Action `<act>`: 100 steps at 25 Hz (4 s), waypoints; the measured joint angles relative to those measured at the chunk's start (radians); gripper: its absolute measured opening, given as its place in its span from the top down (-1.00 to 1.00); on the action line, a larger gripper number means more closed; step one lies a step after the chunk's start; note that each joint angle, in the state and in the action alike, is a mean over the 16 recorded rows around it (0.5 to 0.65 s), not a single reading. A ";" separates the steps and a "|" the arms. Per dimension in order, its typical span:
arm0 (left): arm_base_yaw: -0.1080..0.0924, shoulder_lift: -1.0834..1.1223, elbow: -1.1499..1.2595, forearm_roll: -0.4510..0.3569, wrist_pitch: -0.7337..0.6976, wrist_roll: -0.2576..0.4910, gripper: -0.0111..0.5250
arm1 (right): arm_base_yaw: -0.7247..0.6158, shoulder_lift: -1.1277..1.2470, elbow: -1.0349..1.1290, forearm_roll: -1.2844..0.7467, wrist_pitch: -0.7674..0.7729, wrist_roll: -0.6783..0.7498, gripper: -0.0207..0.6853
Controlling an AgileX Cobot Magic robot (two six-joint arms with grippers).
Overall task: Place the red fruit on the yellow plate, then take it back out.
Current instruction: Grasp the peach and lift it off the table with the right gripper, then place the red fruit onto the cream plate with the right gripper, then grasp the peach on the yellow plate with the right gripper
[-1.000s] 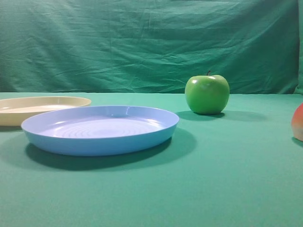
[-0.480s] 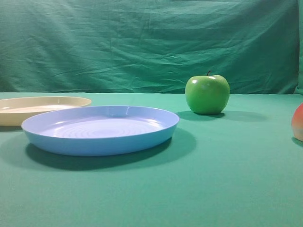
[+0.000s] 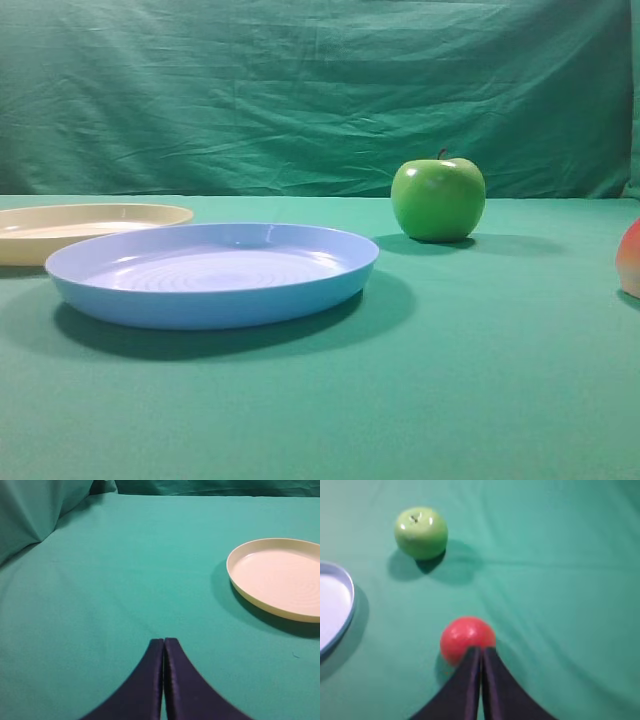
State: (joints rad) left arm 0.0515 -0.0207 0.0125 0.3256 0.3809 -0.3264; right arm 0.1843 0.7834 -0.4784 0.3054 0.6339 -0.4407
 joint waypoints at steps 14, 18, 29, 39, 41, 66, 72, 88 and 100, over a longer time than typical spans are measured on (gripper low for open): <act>0.000 0.000 0.000 0.000 0.000 0.000 0.96 | 0.045 0.370 -0.007 0.088 -0.182 -0.071 -0.89; 0.000 0.000 0.000 0.000 0.000 0.000 0.96 | 0.045 0.474 -0.019 0.106 -0.247 -0.071 -0.89; 0.000 0.000 0.000 0.000 0.000 0.000 0.96 | 0.045 0.679 -0.080 0.151 -0.308 -0.072 -0.70; 0.000 0.000 0.000 0.000 0.000 0.000 0.96 | 0.045 0.734 -0.159 0.166 -0.261 -0.095 -0.12; 0.000 0.000 0.000 0.000 0.000 0.000 0.96 | 0.046 0.736 -0.199 0.170 -0.238 -0.100 0.00; 0.000 0.000 0.000 0.000 0.000 0.000 0.96 | 0.542 1.168 -1.167 0.237 -0.150 -0.201 0.34; 0.000 0.000 0.000 0.000 0.000 0.000 0.96 | 0.583 1.370 -1.313 0.238 -0.156 -0.246 0.24; 0.000 0.000 0.000 0.000 0.000 0.000 0.96 | 0.565 1.454 -1.378 0.240 -0.114 -0.287 -0.50; 0.000 0.000 0.000 0.000 0.000 0.000 0.96 | 0.438 1.140 -1.378 0.198 0.286 -0.106 0.75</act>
State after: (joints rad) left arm 0.0515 -0.0207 0.0125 0.3256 0.3809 -0.3264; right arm 0.6224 1.9237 -1.8564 0.5032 0.9195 -0.5465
